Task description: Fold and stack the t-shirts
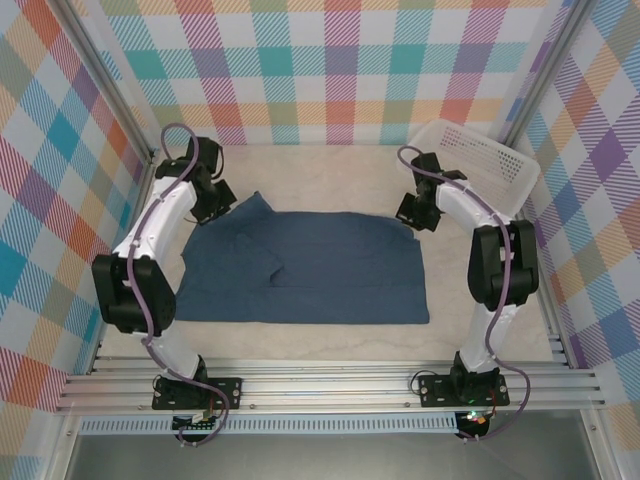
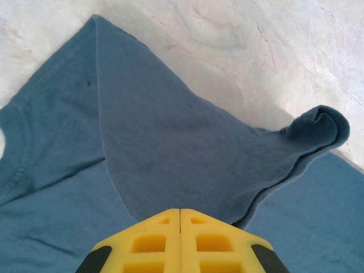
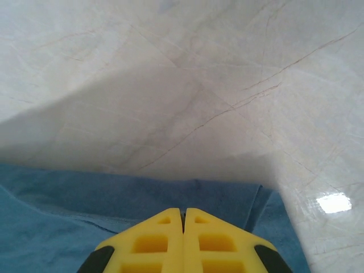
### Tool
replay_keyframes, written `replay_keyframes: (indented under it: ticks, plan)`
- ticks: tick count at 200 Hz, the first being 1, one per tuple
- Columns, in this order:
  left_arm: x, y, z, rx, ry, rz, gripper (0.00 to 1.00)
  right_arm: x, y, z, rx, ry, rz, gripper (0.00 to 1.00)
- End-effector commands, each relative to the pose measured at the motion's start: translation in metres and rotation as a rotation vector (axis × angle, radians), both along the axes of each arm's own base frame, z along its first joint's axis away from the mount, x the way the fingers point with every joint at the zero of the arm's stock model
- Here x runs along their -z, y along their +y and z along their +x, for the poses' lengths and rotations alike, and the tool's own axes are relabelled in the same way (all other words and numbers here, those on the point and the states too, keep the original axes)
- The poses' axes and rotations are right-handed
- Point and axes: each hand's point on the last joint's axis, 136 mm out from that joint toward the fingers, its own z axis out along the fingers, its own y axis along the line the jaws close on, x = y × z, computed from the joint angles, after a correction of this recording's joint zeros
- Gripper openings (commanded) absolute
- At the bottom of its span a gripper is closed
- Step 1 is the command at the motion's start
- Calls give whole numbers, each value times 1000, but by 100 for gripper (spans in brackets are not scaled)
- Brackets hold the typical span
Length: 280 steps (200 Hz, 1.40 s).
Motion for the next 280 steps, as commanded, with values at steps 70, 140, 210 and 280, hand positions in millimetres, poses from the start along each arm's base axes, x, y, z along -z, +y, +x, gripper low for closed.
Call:
replay_keyframes:
  ticks: [70,140,210,280]
  plan:
    - [-20,34,-95,-36,33,154,0,-14,-16,-30,-92,-17,-95,0]
    - [-19,54,-142,-105,49,225,0,4,-31,-62,-95,53,-155,0]
    - [30,55,-178,-122,168,234,0,25,-27,-83,-97,115,-116,0]
    - [44,66,-202,-192,187,277,0,40,-28,-107,-91,167,-105,0]
